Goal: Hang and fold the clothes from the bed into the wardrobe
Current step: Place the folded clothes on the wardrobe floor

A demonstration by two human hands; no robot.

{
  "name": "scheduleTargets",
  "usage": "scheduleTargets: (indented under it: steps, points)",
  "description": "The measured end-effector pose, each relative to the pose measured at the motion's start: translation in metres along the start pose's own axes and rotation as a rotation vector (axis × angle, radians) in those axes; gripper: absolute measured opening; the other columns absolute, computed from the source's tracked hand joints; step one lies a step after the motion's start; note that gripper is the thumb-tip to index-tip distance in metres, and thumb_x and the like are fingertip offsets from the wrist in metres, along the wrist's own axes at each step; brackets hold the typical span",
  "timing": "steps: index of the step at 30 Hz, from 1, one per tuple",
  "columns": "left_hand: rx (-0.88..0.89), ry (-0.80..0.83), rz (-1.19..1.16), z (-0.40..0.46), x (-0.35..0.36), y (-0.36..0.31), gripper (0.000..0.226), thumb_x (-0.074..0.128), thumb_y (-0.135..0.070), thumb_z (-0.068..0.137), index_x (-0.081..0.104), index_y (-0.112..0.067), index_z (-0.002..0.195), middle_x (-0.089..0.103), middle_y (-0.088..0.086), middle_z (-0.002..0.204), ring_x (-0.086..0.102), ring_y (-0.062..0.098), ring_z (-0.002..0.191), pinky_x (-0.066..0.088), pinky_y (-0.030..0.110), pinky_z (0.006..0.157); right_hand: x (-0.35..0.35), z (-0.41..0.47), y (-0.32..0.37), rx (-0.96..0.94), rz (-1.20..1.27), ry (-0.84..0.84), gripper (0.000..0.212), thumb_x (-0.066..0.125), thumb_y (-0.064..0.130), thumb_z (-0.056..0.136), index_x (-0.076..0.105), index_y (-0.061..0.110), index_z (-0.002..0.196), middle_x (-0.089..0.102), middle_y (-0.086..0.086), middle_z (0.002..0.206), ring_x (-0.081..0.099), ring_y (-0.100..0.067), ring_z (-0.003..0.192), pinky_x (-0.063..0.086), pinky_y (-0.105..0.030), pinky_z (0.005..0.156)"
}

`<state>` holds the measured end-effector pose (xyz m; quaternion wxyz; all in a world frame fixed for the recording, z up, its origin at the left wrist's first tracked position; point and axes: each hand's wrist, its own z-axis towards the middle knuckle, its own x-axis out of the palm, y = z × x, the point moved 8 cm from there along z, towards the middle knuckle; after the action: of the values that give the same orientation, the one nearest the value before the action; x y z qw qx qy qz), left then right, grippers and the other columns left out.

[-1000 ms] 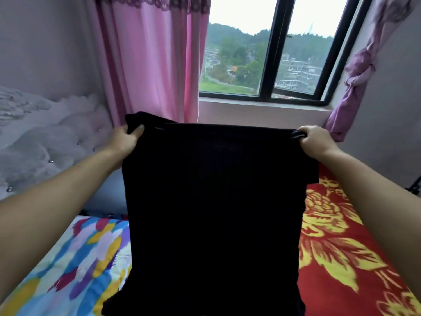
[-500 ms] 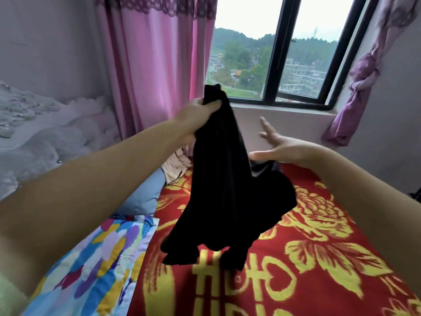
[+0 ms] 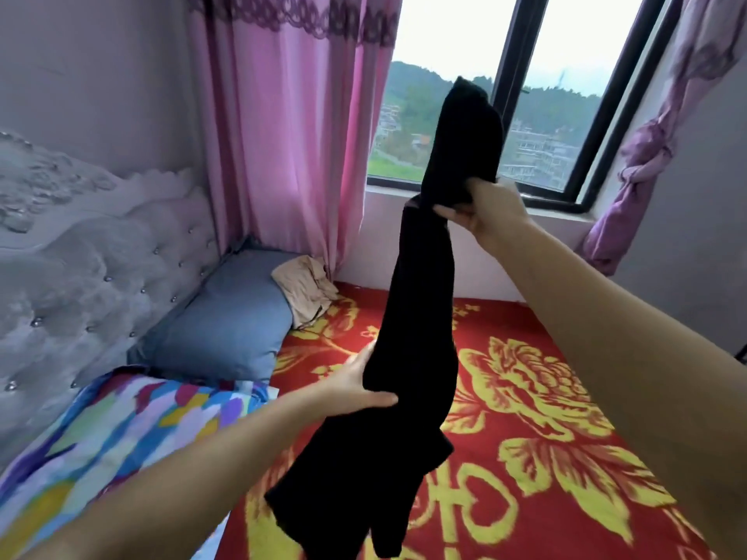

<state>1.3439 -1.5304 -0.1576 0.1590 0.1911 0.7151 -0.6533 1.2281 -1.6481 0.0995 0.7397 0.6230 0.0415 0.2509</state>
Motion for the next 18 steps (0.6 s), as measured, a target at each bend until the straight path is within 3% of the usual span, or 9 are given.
scheduleTargets:
  steps: [2,4,6,8,9,11,13,15,18]
  points:
    - [-0.085,-0.054,-0.011,-0.001,0.016,0.039,0.051,0.066,-0.030,0.085,0.045,-0.031,0.132,0.053,-0.009,0.120,0.047,0.016,0.125,0.039,0.006,0.083,0.002,0.001,0.007,-0.032,0.171,-0.047,0.025,0.039,-0.008,0.094,0.058,0.008,0.090,0.070,-0.009,0.081,0.072,-0.022,0.065,0.057,-0.029,0.057]
    - [-0.171,-0.107,-0.041,-0.004,0.019,0.055,0.008,0.054,-0.024,0.096,0.059,-0.031,0.095,0.059,-0.010,0.086,0.060,0.014,0.092,0.036,0.006,0.058,-0.009,0.007,0.011,-0.085,0.292,-0.110,0.025,0.039,-0.010,0.092,0.057,0.008,0.092,0.068,-0.013,0.089,0.072,-0.025,0.069,0.058,-0.032,0.059]
    - [-0.169,-0.118,-0.051,0.001,0.013,0.049,0.020,0.050,-0.026,0.099,0.060,-0.024,0.082,0.056,-0.006,0.074,0.051,0.011,0.070,0.034,0.018,0.056,-0.027,0.010,0.010,-0.121,0.133,-0.145,0.028,0.040,-0.010,0.091,0.056,0.011,0.099,0.064,-0.012,0.094,0.068,-0.025,0.078,0.058,-0.035,0.068]
    - [-0.149,-0.171,-0.106,0.009,-0.001,0.025,0.019,0.055,-0.022,0.095,0.062,-0.012,0.080,0.057,0.003,0.075,0.050,0.014,0.070,0.035,0.026,0.063,-0.039,0.007,-0.003,-0.141,-0.476,-0.052,0.036,0.046,-0.005,0.090,0.048,0.008,0.124,0.058,-0.012,0.104,0.061,-0.022,0.087,0.052,-0.031,0.076]
    - [-0.130,-0.218,-0.188,0.012,-0.010,0.007,0.016,0.058,-0.019,0.093,0.064,-0.009,0.082,0.061,0.005,0.077,0.055,0.016,0.071,0.039,0.027,0.065,-0.043,0.001,-0.024,-0.084,-0.782,0.059,0.054,0.053,0.003,0.090,0.036,0.010,0.140,0.055,-0.013,0.114,0.059,-0.021,0.096,0.050,-0.030,0.082]
    - [-0.120,-0.302,-0.362,0.018,-0.026,-0.022,0.013,0.061,-0.019,0.091,0.068,-0.010,0.085,0.070,0.006,0.084,0.065,0.014,0.071,0.050,0.021,0.062,-0.052,-0.028,-0.080,0.174,-1.087,0.333,0.090,0.065,0.026,0.088,0.003,0.027,0.153,0.041,-0.011,0.143,0.048,-0.022,0.126,0.042,-0.032,0.103]
    - [-0.157,-0.316,-0.502,0.025,-0.033,-0.042,0.013,0.062,-0.021,0.091,0.067,-0.011,0.085,0.070,0.007,0.081,0.068,0.013,0.064,0.050,0.017,0.052,-0.045,-0.073,-0.122,0.356,-1.042,0.613,0.103,0.070,0.045,0.083,-0.008,0.040,0.150,0.021,-0.004,0.158,0.030,-0.016,0.141,0.032,-0.030,0.111]
    - [-0.234,-0.276,-0.693,0.029,-0.031,-0.052,0.018,0.060,-0.022,0.092,0.065,-0.008,0.082,0.068,0.010,0.074,0.066,0.018,0.060,0.051,0.022,0.053,-0.033,-0.107,-0.150,0.414,-0.917,0.773,0.112,0.072,0.053,0.076,-0.013,0.044,0.148,0.018,0.001,0.158,0.028,-0.012,0.141,0.033,-0.028,0.110]
    - [-0.326,-0.239,-0.833,0.032,-0.024,-0.054,0.023,0.055,-0.024,0.093,0.061,-0.009,0.078,0.065,0.007,0.066,0.061,0.018,0.058,0.050,0.025,0.055,-0.025,-0.120,-0.168,0.219,-1.039,0.671,0.109,0.070,0.036,0.082,-0.015,0.033,0.151,0.036,-0.002,0.148,0.046,-0.016,0.128,0.042,-0.025,0.098]
